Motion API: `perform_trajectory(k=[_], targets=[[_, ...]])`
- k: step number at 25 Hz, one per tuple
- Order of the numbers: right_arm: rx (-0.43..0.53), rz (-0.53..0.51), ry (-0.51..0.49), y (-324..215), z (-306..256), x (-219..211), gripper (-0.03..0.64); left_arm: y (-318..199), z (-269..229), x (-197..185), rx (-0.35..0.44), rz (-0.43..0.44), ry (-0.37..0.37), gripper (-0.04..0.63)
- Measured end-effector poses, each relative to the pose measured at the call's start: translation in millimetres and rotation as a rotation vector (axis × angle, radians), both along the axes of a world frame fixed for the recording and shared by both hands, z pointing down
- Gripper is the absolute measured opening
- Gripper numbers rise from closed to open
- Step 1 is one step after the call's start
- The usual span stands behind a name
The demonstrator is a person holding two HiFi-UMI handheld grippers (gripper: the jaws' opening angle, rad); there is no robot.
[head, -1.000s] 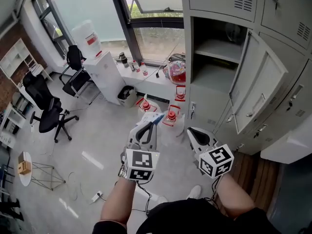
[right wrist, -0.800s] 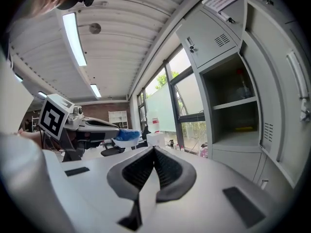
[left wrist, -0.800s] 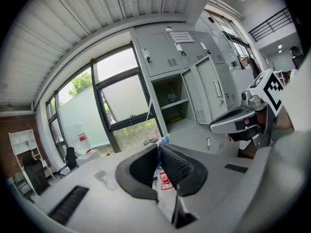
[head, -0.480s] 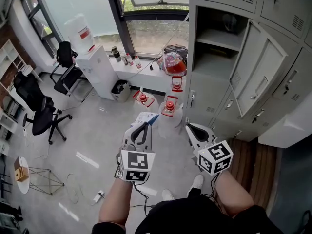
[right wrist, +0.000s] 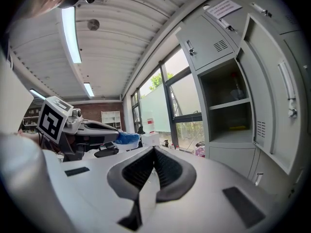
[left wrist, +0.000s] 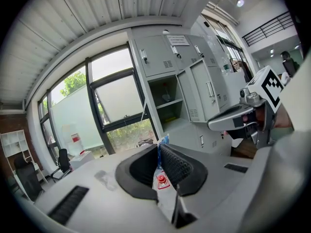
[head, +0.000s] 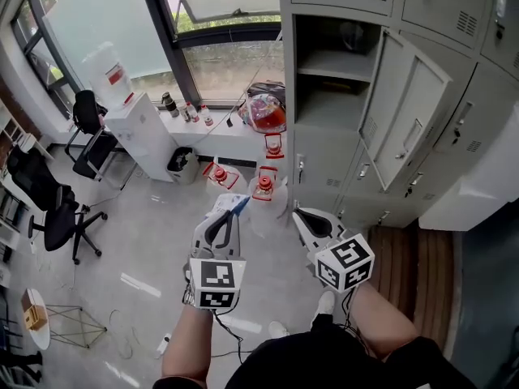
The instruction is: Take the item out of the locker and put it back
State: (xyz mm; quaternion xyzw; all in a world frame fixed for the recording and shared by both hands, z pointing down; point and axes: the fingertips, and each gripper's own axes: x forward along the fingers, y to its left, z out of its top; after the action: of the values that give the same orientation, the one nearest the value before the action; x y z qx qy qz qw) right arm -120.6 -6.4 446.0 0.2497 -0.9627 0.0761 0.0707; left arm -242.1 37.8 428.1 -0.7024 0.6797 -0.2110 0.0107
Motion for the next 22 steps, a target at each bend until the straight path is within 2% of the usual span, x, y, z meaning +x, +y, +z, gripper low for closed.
perform_trajectory(k=[10, 22], targets=[[0.001, 0.008, -0.006, -47, -2, 33, 0.052, -55, -3, 39, 0.008, 0.023, -0.011, 0.028], [0.041, -0.026, -0.013, -116, -20, 89, 0.052, -141, -26, 114, 0.053, 0.032, -0.054, 0.028]])
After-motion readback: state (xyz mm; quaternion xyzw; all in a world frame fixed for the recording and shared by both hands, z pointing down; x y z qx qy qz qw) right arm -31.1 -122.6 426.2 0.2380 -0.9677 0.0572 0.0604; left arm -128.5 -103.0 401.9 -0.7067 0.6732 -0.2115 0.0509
